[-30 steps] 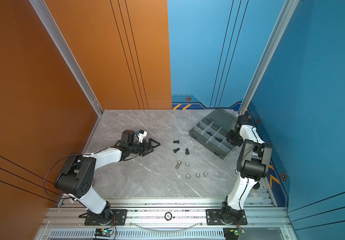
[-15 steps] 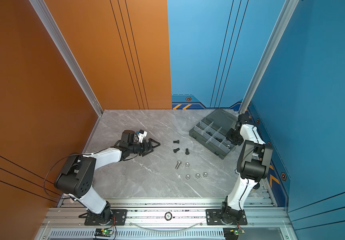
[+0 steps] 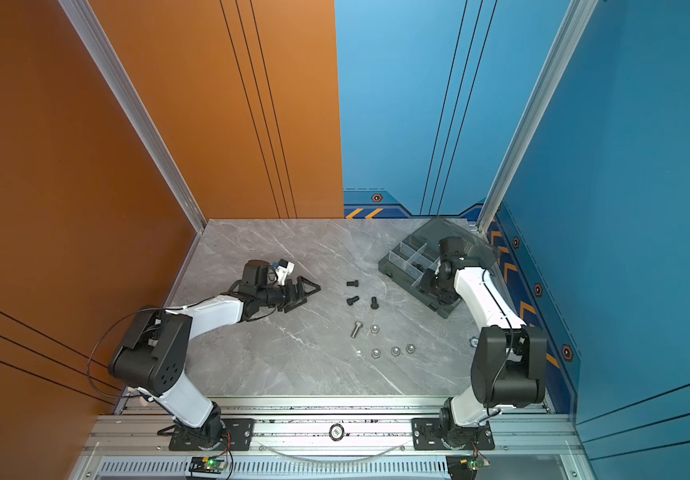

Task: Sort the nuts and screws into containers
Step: 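Move the right gripper back over another silver hex nut in the pile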

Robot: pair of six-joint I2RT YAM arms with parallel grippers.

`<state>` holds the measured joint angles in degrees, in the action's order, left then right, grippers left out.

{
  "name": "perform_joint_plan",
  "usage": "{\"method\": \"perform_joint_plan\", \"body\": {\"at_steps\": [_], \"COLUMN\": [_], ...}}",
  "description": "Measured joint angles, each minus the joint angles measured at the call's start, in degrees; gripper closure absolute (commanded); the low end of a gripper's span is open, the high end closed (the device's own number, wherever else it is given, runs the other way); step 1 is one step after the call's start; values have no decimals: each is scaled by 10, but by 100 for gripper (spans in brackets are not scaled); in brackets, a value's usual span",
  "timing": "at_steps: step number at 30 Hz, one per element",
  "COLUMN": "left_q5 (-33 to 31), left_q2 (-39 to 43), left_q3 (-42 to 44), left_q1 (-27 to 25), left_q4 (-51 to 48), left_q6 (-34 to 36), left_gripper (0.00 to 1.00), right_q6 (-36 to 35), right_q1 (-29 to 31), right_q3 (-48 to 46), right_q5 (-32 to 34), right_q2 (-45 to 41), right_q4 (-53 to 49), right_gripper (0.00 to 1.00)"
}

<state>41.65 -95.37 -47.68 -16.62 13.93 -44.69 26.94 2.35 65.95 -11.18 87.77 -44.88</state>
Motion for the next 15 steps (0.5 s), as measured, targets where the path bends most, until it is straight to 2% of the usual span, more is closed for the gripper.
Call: {"method": "perform_joint_plan", "body": {"at_steps": [6,15], "left_q5": [0,0], "left_q2": [0,0], "left_q3": [0,0], "left_q1": [0,0], "left_q4": [0,0], "left_q6": [0,0], "left_gripper": [2,2], "right_q6": [55,137], "right_q1": [71,118], "right_q3": [-106,-216], "right_q5": [25,40], "right_q2": [-49,-60], "right_q4": [-6,14], "right_gripper": [53,51]}}
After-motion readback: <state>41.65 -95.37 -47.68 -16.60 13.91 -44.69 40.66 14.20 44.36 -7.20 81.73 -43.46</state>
